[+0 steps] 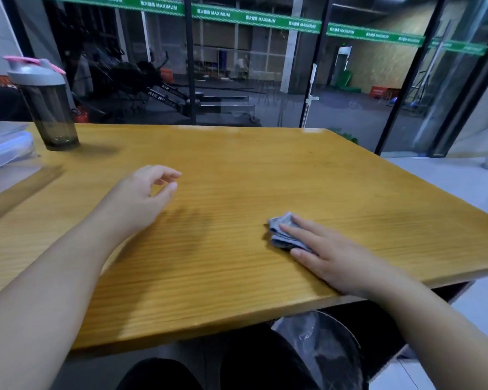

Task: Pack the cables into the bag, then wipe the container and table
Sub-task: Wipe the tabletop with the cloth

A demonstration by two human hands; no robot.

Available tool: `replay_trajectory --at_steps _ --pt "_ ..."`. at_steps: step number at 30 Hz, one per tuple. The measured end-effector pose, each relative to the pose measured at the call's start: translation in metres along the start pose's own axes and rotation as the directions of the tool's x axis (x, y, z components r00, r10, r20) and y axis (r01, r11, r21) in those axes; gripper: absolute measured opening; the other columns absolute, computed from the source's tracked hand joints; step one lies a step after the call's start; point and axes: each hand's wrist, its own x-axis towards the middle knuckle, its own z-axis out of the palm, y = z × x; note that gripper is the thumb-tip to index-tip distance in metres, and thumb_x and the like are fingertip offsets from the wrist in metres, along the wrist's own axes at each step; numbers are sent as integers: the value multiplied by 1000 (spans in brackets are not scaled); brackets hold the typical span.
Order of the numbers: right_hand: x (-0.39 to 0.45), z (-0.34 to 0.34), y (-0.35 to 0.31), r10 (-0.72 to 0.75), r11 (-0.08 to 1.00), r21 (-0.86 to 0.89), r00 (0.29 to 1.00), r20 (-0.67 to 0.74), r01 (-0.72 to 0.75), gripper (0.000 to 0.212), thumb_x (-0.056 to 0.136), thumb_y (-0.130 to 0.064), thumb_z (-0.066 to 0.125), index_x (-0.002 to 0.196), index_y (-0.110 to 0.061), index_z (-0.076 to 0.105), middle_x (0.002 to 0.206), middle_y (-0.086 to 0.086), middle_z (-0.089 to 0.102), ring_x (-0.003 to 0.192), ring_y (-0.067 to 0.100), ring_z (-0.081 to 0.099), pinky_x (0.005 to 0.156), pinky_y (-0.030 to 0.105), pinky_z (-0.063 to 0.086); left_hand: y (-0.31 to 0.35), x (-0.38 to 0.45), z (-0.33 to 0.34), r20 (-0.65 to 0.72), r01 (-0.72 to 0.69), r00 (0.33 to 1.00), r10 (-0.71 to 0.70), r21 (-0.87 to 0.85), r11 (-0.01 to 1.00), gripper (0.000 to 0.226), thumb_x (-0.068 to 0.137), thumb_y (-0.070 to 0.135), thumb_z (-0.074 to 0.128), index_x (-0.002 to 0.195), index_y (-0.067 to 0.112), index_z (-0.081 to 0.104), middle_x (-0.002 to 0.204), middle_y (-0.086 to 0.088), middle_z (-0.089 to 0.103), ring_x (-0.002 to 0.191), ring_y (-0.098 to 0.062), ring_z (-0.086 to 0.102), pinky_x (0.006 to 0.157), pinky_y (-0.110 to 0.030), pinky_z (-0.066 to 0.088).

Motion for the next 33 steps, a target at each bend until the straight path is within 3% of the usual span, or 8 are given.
replay_trajectory --at_steps 4,9,14,17,20,26,30,33 --pt "10 -15 58 230 969 94 973 -21 -228 51 100 -45 34 148 -44 18 159 -19 4 146 9 10 117 29 9 5 -2 4 15 0 1000 0 7 1000 22 93 23 50 113 28 59 111 10 56 98 -7 50 81 -24 36" --pt "59 -23 74 316 948 46 949 -8 -315 54 102 -43 28 152 -34 10 161 -8 -2 148 18 0 119 38 7 3 -1 4 24 -11 1000 11 -22 1000 19 93 26 51 101 43 55 107 14 57 98 -7 52 84 -29 41" --pt "113 -23 65 402 915 -31 915 -21 -402 60 100 -51 24 153 -32 5 161 -5 -5 148 23 -7 118 42 4 -2 2 2 31 -11 999 12 -35 999 20 92 27 50 100 45 54 108 19 57 100 -2 52 86 -29 42" --pt "145 -23 57 409 911 -26 911 -59 -411 58 99 -52 19 152 -32 7 161 -4 -2 148 23 -6 119 43 3 -2 3 0 -6 -38 999 38 -75 996 21 91 25 51 98 45 55 108 26 55 101 8 51 84 -19 39" --pt "174 -24 50 401 915 -6 910 -103 -404 55 99 -43 20 151 -29 15 160 -3 4 146 24 4 115 42 12 -1 4 -1 -38 -68 997 65 -107 992 25 90 20 53 101 42 56 108 25 56 102 16 47 82 -10 36" --pt "238 -31 53 376 926 11 917 -134 -378 52 96 -30 22 148 -25 25 155 2 19 138 26 17 109 41 20 -8 29 -6 73 -50 996 52 -23 998 24 89 32 52 102 52 48 107 37 46 100 25 39 80 -2 33" --pt "275 -37 65 347 937 15 927 -140 -349 49 98 -28 29 146 -20 28 152 6 26 136 30 24 109 39 23 -10 63 -3 88 -19 996 15 42 999 24 89 37 49 109 50 49 106 39 42 102 7 47 81 -15 37" --pt "295 -41 77 329 944 94 924 -196 -316 41 97 -23 40 136 -13 40 139 11 44 124 32 40 99 35 33 -12 75 5 68 10 998 -13 40 999 25 91 38 47 113 49 48 107 41 40 100 16 42 78 -13 35"
